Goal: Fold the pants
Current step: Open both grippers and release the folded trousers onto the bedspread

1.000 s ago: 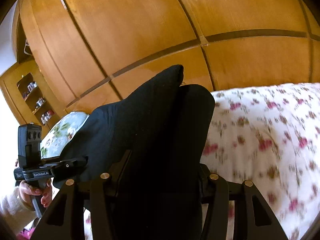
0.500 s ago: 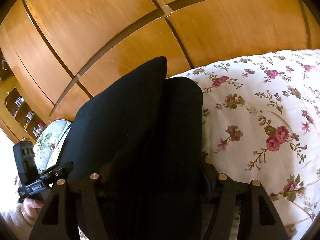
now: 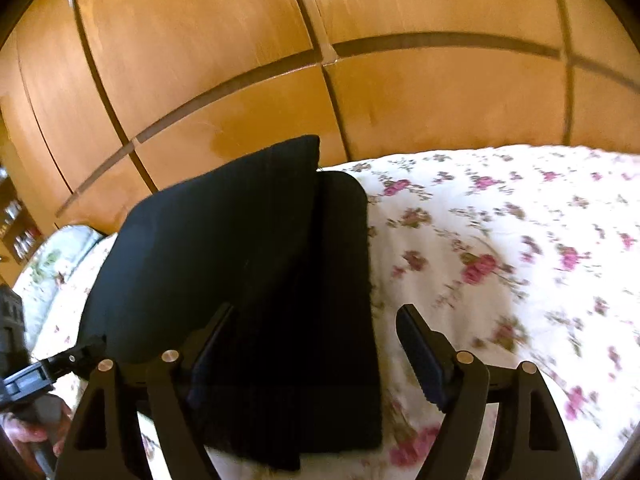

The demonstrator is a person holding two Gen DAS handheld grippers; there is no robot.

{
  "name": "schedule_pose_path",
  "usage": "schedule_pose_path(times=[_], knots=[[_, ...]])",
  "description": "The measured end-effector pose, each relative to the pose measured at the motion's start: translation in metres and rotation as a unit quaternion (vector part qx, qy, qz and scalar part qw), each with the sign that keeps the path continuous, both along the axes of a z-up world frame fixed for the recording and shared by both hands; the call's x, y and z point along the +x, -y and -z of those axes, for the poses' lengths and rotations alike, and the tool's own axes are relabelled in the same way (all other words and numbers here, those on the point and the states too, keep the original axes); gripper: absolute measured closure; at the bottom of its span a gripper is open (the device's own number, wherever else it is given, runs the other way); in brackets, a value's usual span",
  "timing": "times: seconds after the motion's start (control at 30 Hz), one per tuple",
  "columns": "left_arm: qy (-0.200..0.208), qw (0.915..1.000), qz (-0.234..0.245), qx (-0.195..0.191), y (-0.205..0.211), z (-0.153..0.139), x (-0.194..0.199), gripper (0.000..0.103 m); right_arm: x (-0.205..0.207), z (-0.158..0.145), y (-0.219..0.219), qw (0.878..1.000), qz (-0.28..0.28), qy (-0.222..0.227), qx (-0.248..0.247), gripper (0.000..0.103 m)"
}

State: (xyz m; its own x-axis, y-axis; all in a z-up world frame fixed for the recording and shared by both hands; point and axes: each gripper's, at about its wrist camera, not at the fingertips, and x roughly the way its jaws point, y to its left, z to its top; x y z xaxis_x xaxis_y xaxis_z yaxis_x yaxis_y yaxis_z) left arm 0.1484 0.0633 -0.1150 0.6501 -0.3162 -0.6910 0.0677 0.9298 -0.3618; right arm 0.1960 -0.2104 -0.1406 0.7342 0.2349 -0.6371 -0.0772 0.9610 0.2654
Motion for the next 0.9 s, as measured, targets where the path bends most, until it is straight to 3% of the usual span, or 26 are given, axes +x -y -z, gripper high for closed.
schedule_pose_path(times=[0.4,0.63,0.9], knots=[[-0.004,0.9984,-0.033,0.046,0.000,-0.012,-0.042,0.010,-0.046,-0.014,-0.004,0.999,0.041,0.003,-0.021,0.021],[-0.031,0.9932,-0.034,0.107,0.013,0.007,-0.077,0.021,-0.078,-0.001,-0.020,0.999,0.022,-0.010,-0.024,0.021],[-0.015,0.9906,-0.047,0.128,0.022,0.004,-0.116,0.021,-0.110,0.006,-0.034,1.000,0.010,-0.004,-0.010,0.021]])
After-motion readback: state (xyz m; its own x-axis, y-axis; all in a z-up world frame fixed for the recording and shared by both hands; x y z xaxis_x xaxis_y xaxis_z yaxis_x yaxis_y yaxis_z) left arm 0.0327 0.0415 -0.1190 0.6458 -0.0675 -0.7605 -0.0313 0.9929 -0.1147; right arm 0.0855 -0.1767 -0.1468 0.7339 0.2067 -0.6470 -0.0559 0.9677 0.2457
